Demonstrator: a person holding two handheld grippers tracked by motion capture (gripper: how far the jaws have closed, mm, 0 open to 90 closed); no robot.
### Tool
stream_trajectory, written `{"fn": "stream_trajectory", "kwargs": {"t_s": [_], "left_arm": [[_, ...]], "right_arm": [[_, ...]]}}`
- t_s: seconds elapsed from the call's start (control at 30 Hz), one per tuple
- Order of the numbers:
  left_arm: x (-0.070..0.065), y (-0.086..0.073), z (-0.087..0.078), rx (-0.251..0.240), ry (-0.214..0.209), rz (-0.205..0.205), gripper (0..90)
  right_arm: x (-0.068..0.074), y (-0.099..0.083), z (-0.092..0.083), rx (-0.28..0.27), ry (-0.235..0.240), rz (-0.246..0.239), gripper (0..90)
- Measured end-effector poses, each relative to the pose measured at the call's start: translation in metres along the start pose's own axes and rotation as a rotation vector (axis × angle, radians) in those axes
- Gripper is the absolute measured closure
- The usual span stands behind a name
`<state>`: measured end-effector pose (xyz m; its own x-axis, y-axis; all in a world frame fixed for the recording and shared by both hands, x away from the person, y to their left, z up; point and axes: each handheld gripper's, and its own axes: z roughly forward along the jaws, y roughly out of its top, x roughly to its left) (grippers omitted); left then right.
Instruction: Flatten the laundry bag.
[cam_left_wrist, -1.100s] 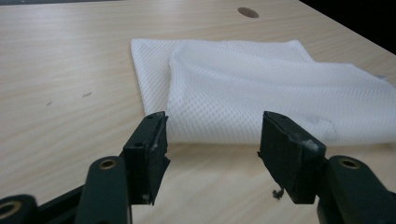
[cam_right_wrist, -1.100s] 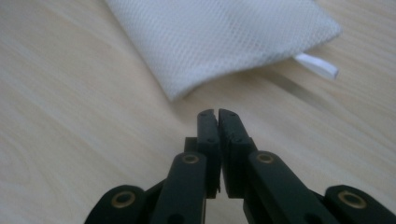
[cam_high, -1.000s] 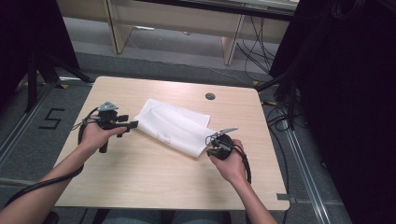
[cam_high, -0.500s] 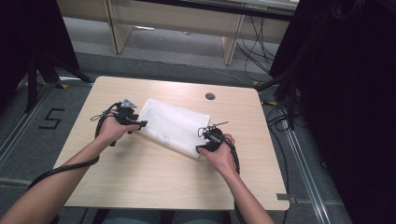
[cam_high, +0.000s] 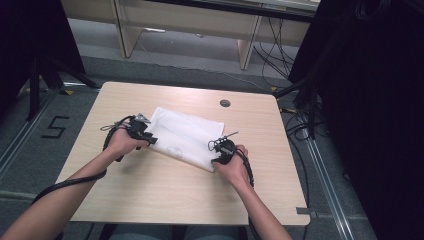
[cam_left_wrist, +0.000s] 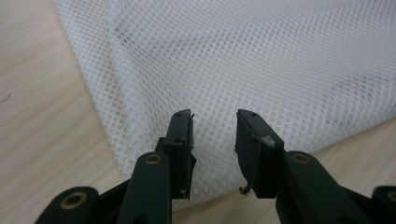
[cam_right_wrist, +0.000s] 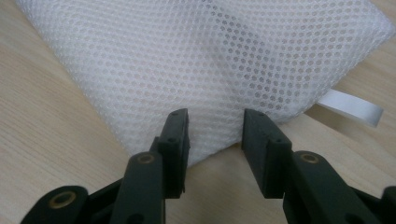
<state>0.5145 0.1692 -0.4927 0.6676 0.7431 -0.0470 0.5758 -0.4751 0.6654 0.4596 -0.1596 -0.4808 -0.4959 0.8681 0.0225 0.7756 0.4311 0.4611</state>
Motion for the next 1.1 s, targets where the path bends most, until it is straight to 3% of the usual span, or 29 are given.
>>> {"fn": "stream_trajectory", "kwargs": {"t_s": [0.1,0.23,0.27,0.33,0.47,0.5,0.63,0.87,0.93,1.03,1.07,1.1], "left_arm": [[-0.003,-0.001,0.001,0.029,-0.004,0.006,69.4],[-0.007,-0.003,0.005,0.082,-0.029,0.013,71.2],[-0.008,-0.003,0.006,0.069,-0.019,0.008,71.5],[-0.009,-0.002,0.004,0.101,-0.03,0.029,71.8],[-0.012,-0.002,0.001,0.145,-0.051,0.065,72.6],[-0.014,-0.003,0.001,0.138,-0.052,0.047,72.6],[-0.017,-0.005,-0.002,0.15,-0.069,0.068,72.9],[-0.028,-0.013,-0.007,0.15,-0.097,0.093,73.5],[-0.033,-0.016,-0.009,0.13,-0.1,0.085,73.5],[-0.04,-0.022,-0.013,0.13,-0.108,0.13,73.5],[-0.042,-0.024,-0.014,0.128,-0.112,0.136,73.5],[-0.043,-0.026,-0.017,0.145,-0.117,0.168,73.5]], "right_arm": [[0.002,0.0,0.0,0.011,0.002,0.008,65.0],[0.001,0.0,0.0,0.021,0.008,-0.024,70.5],[0.001,0.0,0.001,0.014,-0.003,-0.046,71.9],[0.003,0.001,0.0,0.039,-0.017,-0.075,75.7],[0.004,0.0,-0.001,0.054,-0.012,-0.066,80.8],[0.004,0.0,-0.001,0.059,-0.008,-0.065,83.4],[0.003,-0.001,-0.001,0.053,-0.002,-0.088,90.0],[0.001,-0.006,-0.006,0.092,0.02,-0.065,90.0],[0.0,-0.009,-0.006,0.087,0.021,-0.091,90.0],[0.003,-0.011,-0.009,0.117,0.024,-0.084,90.0],[0.003,-0.013,-0.009,0.113,0.026,-0.11,90.0],[0.004,-0.013,-0.011,0.131,0.033,-0.115,90.0]]}}
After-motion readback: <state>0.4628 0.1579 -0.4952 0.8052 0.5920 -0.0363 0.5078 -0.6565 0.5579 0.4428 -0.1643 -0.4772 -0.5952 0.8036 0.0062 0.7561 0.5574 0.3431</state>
